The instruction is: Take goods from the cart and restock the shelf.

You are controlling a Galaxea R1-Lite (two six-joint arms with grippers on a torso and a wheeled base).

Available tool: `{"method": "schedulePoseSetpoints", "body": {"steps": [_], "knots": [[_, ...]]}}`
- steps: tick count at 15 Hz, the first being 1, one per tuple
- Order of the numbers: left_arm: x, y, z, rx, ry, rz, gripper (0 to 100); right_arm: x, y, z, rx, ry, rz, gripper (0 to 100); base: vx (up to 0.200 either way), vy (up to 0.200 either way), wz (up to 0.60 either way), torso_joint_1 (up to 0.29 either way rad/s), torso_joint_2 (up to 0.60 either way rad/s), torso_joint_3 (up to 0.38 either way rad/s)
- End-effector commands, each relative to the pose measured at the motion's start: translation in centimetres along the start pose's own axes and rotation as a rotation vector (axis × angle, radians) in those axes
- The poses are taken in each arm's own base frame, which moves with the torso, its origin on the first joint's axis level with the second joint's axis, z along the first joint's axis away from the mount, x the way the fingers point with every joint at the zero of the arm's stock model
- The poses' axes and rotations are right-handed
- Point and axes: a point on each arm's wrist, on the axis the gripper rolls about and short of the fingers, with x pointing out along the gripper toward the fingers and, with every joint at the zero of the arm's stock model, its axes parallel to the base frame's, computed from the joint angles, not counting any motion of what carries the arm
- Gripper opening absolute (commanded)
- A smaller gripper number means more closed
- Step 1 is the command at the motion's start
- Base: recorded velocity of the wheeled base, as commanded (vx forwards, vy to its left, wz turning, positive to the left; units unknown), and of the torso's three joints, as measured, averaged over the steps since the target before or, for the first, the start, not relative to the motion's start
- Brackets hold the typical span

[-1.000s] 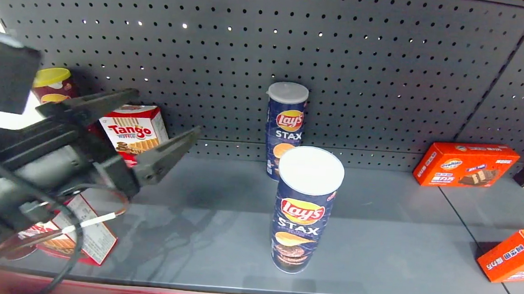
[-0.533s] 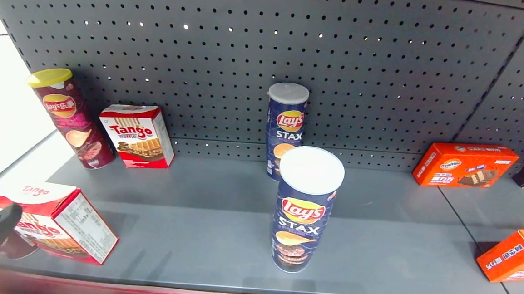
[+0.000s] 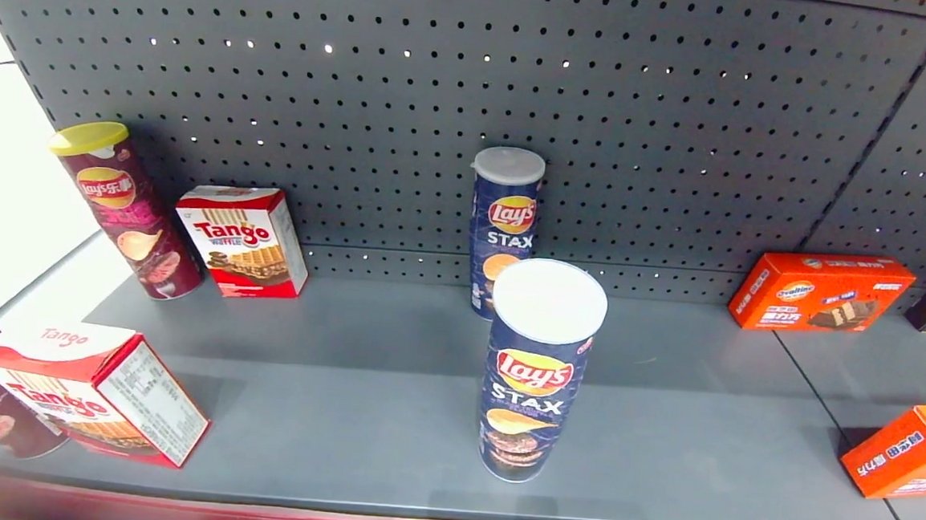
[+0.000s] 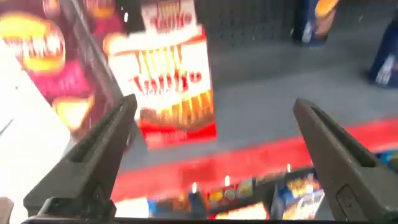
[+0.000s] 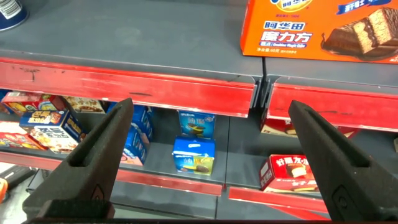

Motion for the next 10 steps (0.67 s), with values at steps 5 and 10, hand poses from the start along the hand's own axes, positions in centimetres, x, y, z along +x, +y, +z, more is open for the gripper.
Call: {"method": "schedulePoseSetpoints", "body": {"steps": [5, 10], "knots": [[-1.1, -0.5, -1.9, -0.001, 0.078, -0.053, 100, 0.0, 0.0, 0.0, -0.001, 0.001, 0.002, 100, 0.000, 0.000, 0.00, 0.000, 0.00, 0.000], [-2.1, -0.6, -3.1, -0.044, 0.089, -0.142, 100, 0.0, 0.0, 0.0, -0.001, 0.001, 0.001, 100, 0.000, 0.000, 0.00, 0.000, 0.00, 0.000]]}}
